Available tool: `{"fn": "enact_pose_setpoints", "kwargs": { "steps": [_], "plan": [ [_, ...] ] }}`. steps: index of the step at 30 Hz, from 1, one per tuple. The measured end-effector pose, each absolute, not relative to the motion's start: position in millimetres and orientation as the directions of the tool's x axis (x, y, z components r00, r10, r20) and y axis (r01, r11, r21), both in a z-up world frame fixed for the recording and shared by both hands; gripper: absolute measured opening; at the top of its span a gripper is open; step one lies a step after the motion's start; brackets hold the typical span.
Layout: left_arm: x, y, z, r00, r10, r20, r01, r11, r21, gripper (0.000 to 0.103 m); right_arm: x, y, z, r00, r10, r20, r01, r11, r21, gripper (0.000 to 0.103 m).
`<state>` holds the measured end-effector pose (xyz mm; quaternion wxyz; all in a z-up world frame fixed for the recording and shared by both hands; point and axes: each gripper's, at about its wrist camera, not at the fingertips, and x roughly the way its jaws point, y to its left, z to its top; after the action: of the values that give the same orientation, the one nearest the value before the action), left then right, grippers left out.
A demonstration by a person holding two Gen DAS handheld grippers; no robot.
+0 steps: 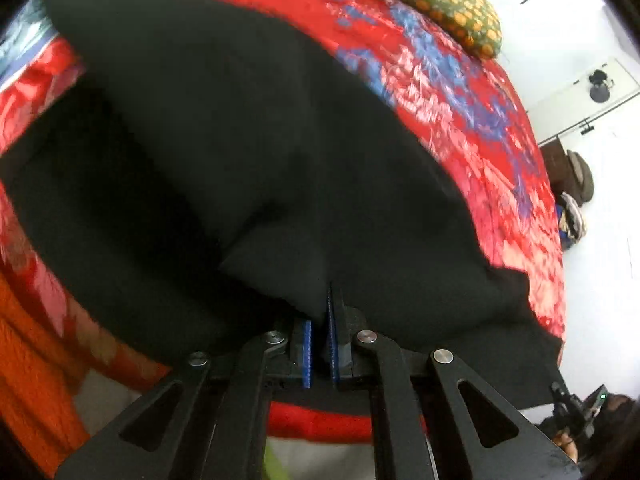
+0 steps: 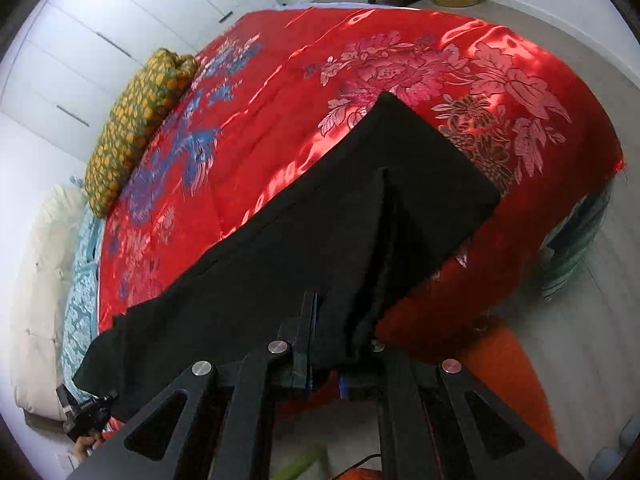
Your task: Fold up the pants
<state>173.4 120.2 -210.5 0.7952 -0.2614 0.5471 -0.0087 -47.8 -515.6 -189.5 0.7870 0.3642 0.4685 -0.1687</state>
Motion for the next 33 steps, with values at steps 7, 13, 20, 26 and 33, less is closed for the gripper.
{"fn": "enact_pose_setpoints", "kwargs": {
  "steps": [7, 13, 20, 26, 33],
  "plan": [
    [191, 115, -121, 0.615, -0.332, -0.716, -0.146, 0.844, -0.517, 0.004, 13, -499, -99, 0.678, 0.037, -0.734, 0.391, 0.828, 0.402, 0.008],
    [154, 96, -157, 0.56, -0.227, -0.797, -0.114, 0.932, -0.345, 0.005, 0, -520, -90, 0.711, -0.062, -0.7, 0.375, 0.876, 0.303, 0.008],
    [140, 78, -210, 0.411, -0.211, -0.887, -0.104, 0.956, -0.275, 0.005, -31, -562, -215, 0.435, -0.042, -0.899, 0.621, 0.738, 0.266, 0.008],
    [137, 81, -205, 0.402, -0.222, -0.888, -0.118, 0.95, -0.291, 0.005, -24, -556, -194, 0.446, -0.12, -0.887, 0.555, 0.815, 0.169, 0.008],
    [136, 68, -222, 0.358, -0.186, -0.915, -0.092, 0.968, -0.233, 0.005, -21, -560, -219, 0.325, -0.119, -0.938, 0.57, 0.816, 0.094, 0.008]
  ]
}}
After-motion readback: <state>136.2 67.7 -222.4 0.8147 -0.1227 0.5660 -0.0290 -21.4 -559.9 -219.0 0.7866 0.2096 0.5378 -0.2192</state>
